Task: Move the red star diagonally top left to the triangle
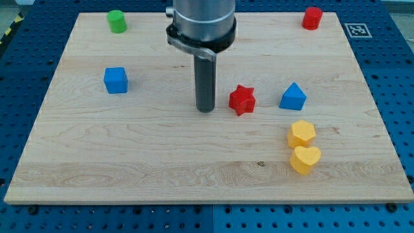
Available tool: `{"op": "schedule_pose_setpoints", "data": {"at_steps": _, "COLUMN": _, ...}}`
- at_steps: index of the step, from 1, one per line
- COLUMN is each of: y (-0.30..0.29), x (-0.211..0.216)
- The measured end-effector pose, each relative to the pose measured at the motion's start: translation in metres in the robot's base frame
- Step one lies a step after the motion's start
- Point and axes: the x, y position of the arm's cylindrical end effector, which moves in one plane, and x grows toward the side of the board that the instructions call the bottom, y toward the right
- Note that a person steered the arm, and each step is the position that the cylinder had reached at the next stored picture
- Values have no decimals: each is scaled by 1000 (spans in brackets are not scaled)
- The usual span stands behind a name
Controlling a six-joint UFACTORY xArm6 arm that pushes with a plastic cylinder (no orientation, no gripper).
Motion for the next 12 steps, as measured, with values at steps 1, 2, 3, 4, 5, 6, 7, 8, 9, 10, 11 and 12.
{"op": "schedule_pose_setpoints", "data": {"at_steps": 1, "y": 3, "x": 0}}
{"op": "schedule_pose_setpoints", "data": {"at_steps": 2, "y": 51, "x": 0}}
{"op": "schedule_pose_setpoints", "data": {"at_steps": 3, "y": 72, "x": 0}}
{"op": "schedule_pose_setpoints", "data": {"at_steps": 4, "y": 74, "x": 0}}
{"op": "schedule_pose_setpoints", "data": {"at_steps": 5, "y": 91, "x": 8}}
{"op": "schedule_pose_setpoints", "data": {"at_steps": 6, "y": 103, "x": 12}}
{"op": "schedule_pose_setpoints", "data": {"at_steps": 7, "y": 103, "x": 12}}
{"op": "schedule_pose_setpoints", "data": {"at_steps": 8, "y": 102, "x": 4}}
{"op": "schedule_pose_setpoints", "data": {"at_steps": 9, "y": 102, "x": -15}}
{"op": "schedule_pose_setpoints", "data": {"at_steps": 10, "y": 102, "x": -39}}
{"op": "schedule_pose_setpoints", "data": {"at_steps": 11, "y": 102, "x": -49}}
{"op": "schedule_pose_setpoints", "data": {"at_steps": 12, "y": 68, "x": -51}}
